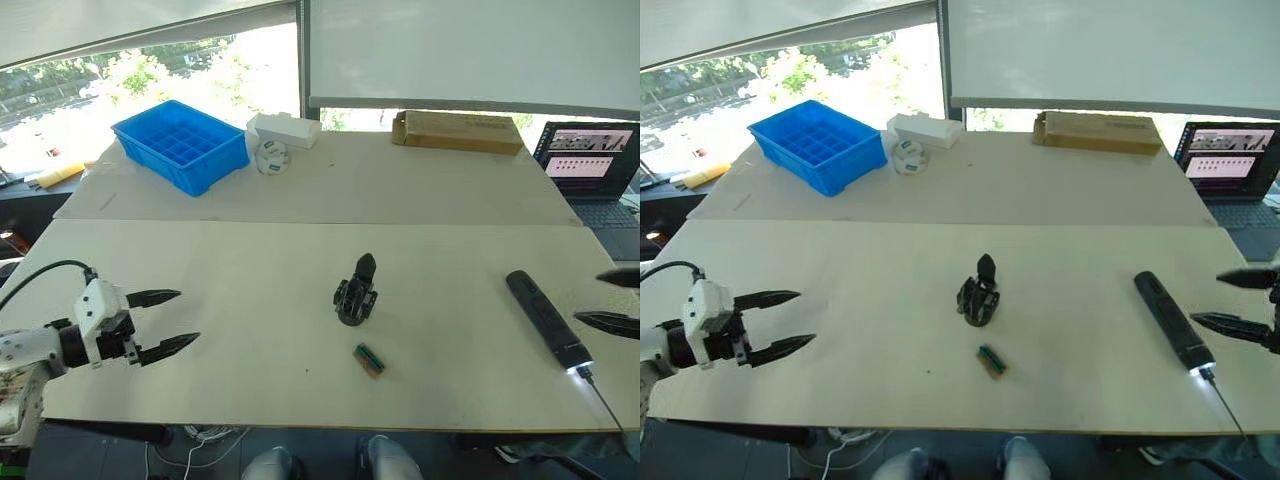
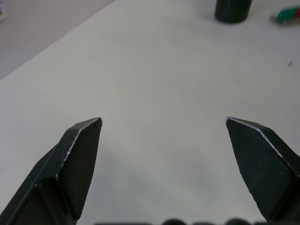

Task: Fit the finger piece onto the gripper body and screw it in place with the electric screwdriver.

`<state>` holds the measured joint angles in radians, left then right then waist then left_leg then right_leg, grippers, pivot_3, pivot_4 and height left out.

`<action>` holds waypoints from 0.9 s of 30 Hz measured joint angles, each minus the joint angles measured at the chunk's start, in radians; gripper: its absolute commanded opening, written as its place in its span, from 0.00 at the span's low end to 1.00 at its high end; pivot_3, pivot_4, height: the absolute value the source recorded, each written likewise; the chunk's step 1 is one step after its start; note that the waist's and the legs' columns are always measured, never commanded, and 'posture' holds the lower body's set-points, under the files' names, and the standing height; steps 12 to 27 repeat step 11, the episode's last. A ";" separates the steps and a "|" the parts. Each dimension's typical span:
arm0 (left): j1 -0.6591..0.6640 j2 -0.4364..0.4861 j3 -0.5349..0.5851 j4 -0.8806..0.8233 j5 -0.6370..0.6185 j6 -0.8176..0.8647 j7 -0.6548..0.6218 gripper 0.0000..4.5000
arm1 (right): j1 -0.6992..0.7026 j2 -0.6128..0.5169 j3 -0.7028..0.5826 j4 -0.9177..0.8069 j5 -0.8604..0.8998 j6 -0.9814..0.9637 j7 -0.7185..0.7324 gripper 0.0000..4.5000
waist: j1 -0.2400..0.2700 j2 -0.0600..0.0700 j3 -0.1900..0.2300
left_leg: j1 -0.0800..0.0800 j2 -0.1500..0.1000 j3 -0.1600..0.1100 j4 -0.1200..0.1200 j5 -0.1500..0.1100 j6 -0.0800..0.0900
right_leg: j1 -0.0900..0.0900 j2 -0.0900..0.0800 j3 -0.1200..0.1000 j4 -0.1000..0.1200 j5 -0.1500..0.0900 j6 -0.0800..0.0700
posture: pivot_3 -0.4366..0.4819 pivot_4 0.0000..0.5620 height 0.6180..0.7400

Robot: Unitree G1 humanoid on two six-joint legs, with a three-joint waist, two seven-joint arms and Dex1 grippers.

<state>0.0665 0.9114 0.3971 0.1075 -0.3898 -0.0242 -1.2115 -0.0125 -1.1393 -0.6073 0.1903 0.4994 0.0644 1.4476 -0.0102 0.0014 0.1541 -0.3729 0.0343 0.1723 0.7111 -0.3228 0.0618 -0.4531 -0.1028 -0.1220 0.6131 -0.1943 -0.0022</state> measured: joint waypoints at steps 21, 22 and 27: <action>0.013 0.011 0.015 0.146 0.069 -0.089 0.024 1.00 | 0.027 0.233 0.090 -0.336 0.032 -0.153 -0.046 0.99 | 0.008 0.000 0.000 | 0.001 -0.001 0.000 0.000 -0.001 -0.001 | -0.001 -0.007 0.000 0.004 0.006 -0.010 | 0.48 0.27 1.00; 0.013 0.011 0.015 0.146 0.069 -0.089 0.024 1.00 | 0.027 0.233 0.090 -0.336 0.032 -0.153 -0.046 0.99 | 0.008 0.000 0.000 | 0.001 -0.001 0.000 0.000 -0.001 -0.001 | -0.001 -0.007 0.000 0.004 0.006 -0.010 | 0.48 0.27 1.00; 0.013 0.011 0.015 0.146 0.069 -0.089 0.024 1.00 | 0.027 0.233 0.090 -0.336 0.032 -0.153 -0.046 0.99 | 0.008 0.000 0.000 | 0.001 -0.001 0.000 0.000 -0.001 -0.001 | -0.001 -0.007 0.000 0.004 0.006 -0.010 | 0.48 0.27 1.00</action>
